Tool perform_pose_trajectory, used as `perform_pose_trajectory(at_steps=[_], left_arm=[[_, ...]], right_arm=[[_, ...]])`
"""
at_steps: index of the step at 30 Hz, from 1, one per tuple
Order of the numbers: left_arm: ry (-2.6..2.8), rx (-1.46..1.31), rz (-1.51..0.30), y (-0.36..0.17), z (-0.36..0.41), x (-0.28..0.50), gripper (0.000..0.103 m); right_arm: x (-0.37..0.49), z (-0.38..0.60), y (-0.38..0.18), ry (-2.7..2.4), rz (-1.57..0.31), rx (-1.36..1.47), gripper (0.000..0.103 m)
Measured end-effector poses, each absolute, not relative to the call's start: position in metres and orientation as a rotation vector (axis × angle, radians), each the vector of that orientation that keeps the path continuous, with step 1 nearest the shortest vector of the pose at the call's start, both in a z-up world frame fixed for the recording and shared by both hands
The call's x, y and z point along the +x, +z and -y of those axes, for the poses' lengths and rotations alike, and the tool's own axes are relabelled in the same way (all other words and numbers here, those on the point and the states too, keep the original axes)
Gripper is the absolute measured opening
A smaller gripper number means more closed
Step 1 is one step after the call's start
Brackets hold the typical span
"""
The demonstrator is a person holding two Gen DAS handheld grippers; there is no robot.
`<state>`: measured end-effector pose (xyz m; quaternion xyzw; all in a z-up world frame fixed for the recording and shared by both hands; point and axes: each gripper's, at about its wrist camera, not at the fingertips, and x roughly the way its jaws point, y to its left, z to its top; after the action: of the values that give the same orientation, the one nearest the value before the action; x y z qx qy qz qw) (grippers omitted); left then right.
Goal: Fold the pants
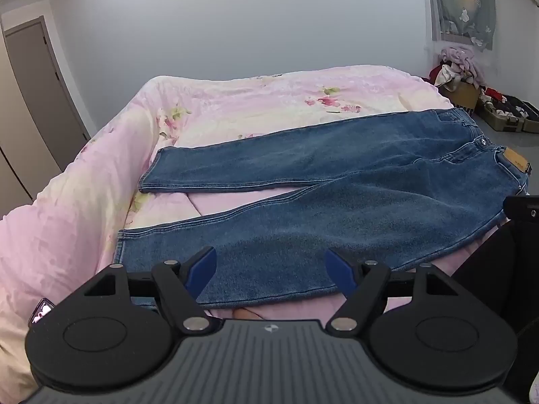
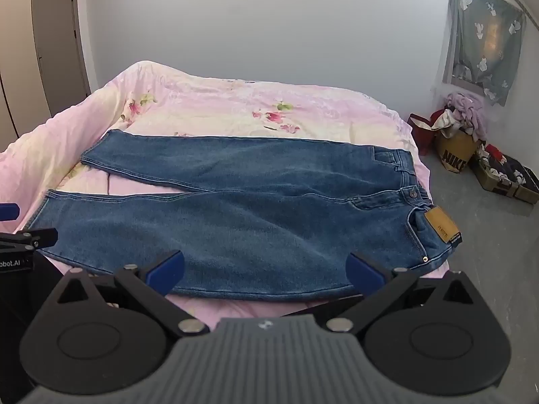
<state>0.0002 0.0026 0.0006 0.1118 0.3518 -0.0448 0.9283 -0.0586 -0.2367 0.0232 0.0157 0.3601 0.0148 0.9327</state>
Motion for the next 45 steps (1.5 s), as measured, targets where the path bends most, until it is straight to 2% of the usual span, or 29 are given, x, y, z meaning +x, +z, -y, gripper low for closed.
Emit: perform_pose_trajectory(at_steps=[11, 45], left_arm=[[-0.095, 0.261, -0.74, -0.013, -0.002, -0.008, 0.087], [-0.095, 0.26, -0.75, -0.002, 0.005, -0.008, 0.087]], right_arm=[[-0.055, 0.242, 0.003, 0.039, -0.764, 0.046, 0.098], [-0.063, 0.234, 0.018, 0.036, -0.771, 0.037, 0.098]])
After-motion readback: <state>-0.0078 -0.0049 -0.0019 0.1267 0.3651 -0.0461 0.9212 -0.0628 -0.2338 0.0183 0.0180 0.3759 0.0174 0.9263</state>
